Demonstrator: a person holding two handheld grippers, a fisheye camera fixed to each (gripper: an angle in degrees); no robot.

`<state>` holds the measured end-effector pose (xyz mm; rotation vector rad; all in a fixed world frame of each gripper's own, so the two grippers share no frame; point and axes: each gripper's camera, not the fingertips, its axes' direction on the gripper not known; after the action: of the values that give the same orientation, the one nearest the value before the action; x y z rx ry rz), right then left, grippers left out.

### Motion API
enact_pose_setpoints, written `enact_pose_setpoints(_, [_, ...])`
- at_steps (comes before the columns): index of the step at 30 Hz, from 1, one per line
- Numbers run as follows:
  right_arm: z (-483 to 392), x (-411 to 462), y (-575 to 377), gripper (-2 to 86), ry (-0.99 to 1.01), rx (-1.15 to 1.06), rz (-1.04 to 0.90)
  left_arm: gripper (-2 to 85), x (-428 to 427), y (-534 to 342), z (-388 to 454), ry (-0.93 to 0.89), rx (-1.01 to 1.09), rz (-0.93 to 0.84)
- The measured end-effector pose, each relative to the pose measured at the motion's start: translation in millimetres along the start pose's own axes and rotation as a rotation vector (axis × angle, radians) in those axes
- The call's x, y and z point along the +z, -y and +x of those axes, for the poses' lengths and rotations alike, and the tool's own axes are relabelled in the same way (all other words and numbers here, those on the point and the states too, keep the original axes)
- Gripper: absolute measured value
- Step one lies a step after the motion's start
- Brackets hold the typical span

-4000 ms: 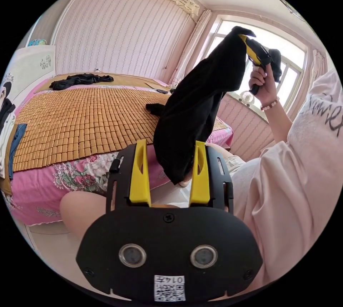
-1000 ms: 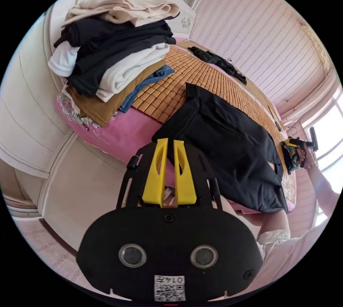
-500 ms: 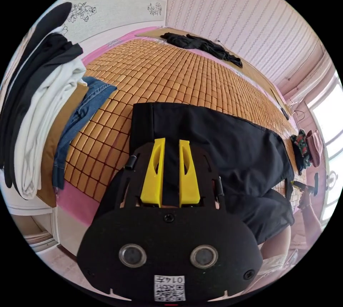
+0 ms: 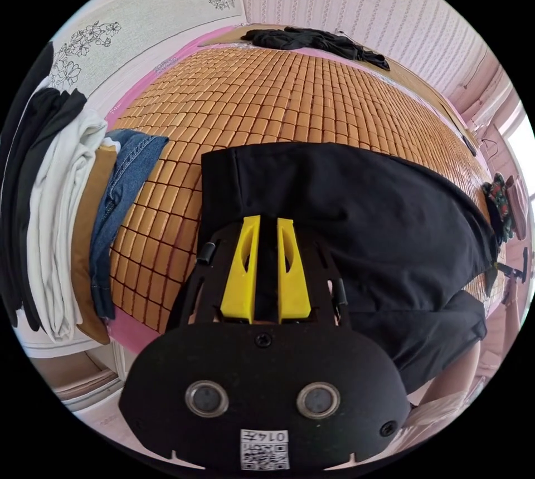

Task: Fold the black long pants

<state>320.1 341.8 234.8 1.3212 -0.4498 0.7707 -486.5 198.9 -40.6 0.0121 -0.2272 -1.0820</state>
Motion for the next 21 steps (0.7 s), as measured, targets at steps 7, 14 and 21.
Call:
enact_pose_setpoints(7, [59.9, -37.7, 37.1, 4.9, -0.096, 0.139, 0.078, 5.4, -20.4, 6.2, 14.1, 0.037, 0.062, 0.076])
enact_pose_setpoints(14, [18.9, -0.6, 54.0, 2.9, -0.056, -0.031, 0.107, 10.9, 6.3, 16.5, -4.0, 0.081, -0.093, 0.027])
enact_pose_setpoints(21, [36.5, 27.6, 65.3, -0.9, -0.092, 0.079, 0.157, 7.9, 27.0, 31.1, 2.5, -0.005, -0.099, -0.011])
